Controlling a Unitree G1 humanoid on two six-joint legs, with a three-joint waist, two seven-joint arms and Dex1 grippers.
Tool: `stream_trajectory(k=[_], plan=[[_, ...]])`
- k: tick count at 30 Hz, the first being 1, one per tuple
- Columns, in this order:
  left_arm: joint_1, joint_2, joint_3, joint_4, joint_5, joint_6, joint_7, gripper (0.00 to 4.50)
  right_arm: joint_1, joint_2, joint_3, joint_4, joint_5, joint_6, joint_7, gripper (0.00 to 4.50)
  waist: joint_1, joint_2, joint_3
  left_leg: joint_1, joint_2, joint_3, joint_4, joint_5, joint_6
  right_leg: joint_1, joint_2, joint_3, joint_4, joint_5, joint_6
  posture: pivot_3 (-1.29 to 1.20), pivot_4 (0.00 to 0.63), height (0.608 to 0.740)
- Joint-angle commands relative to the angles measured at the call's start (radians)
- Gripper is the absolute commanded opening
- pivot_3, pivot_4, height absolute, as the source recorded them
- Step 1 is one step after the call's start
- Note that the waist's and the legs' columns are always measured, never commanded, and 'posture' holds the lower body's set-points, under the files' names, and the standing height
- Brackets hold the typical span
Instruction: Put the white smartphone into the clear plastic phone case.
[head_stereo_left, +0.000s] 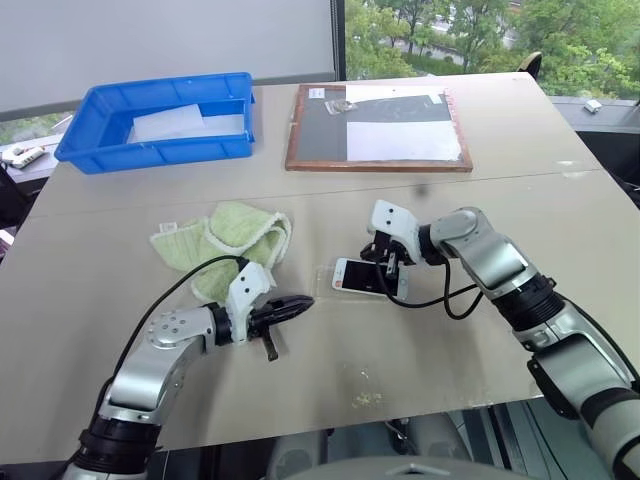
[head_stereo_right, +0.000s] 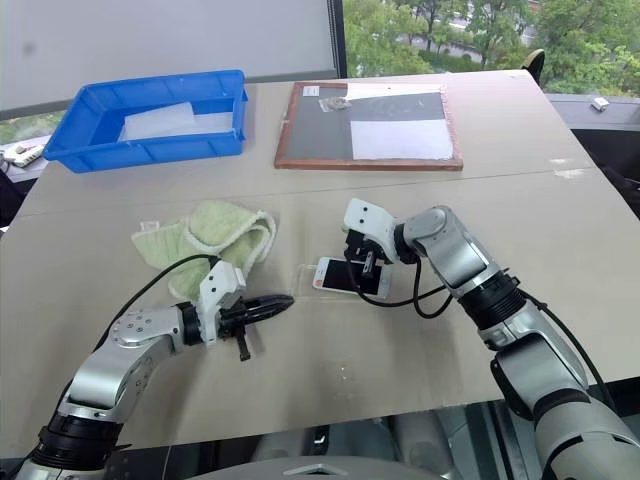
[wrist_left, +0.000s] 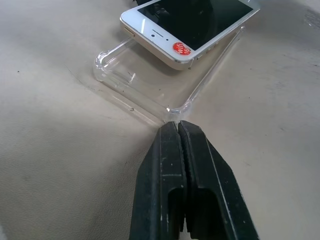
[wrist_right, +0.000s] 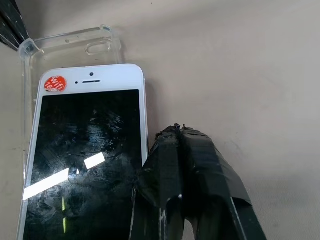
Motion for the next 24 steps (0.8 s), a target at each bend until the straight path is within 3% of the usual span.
stream_trajectory(k=[1,12,19,24], plan=[[-0.011,-0.002,-0.004,0.0,-0.001,-0.021,-0.01,0.02,0.012,-0.014,-0.004,-0.081,0.016,-0.025,0.032,0.0,0.0,0.0,0.0,0.0,0.0,0.0,0.0,0.0,0.0,0.0,0.0,0.0,0.0,0.0,0.0,0.0,0.15,0.74],[-0.004,0.0,0.003,0.003,-0.002,-0.027,-0.016,0.02,0.011,0.0,-0.018,-0.079,0.012,-0.057,0.02,0.0,0.0,0.0,0.0,0.0,0.0,0.0,0.001,0.0,0.0,0.0,0.0,0.0,0.002,0.0,0.0,0.0,0.15,0.74],[0.005,0.005,0.012,-0.002,-0.008,-0.03,-0.017,0.02,0.003,0.018,-0.097,-0.159,0.121,0.036,0.036,0.0,0.0,0.0,0.0,0.0,0.0,-0.001,0.001,0.0,0.0,0.001,0.0,0.0,0.002,0.0,0.0,0.0,0.15,0.74],[0.007,0.006,0.016,-0.002,-0.013,-0.03,-0.021,0.02,0.031,0.045,-0.04,-0.115,0.069,0.041,-0.031,0.0,0.0,0.0,0.0,0.001,0.0,-0.003,0.001,0.0,0.0,0.001,0.0,0.0,0.003,0.0,0.0,0.0,0.15,0.74]])
